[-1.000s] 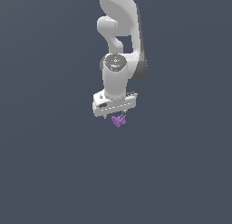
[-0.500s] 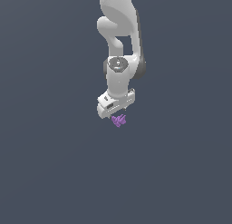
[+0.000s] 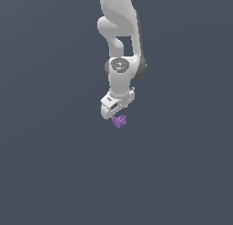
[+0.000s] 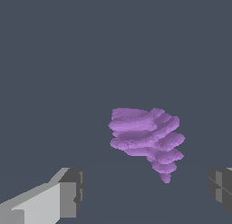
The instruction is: Pick up the object and move it to a goal position.
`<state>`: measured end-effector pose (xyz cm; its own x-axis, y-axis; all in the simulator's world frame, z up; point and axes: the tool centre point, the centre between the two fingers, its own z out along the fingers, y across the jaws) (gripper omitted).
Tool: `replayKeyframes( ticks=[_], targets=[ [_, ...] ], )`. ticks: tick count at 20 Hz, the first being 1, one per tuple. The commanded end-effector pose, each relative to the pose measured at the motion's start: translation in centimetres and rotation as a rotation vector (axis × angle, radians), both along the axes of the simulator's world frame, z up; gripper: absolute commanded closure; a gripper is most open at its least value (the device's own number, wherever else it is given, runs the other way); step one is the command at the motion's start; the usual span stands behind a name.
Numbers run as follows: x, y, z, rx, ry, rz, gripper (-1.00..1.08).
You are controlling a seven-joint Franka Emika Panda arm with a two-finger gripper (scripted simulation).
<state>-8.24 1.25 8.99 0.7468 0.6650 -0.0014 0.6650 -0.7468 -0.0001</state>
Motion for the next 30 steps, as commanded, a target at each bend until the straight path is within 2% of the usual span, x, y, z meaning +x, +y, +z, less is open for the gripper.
replayKeyframes(
  ticks=[1,8,17,23,24,30],
  targets=[
    [-0.2,0.1,-0.1,0.001,-0.001,0.016,-0.92],
    [-0.2,0.1,-0.6,0.001,-0.001,0.015,-0.92],
    [-0.3,0.1,-4.2,0.001,-0.001,0.018,-0.92],
    [-0.2,0.1,-5.1,0.001,-0.001,0.019,-0.92],
    [-0.2,0.1,-5.1,0.001,-0.001,0.019,1.08],
    [-0.2,0.1,-5.1,0.001,-0.001,0.019,1.08]
  ],
)
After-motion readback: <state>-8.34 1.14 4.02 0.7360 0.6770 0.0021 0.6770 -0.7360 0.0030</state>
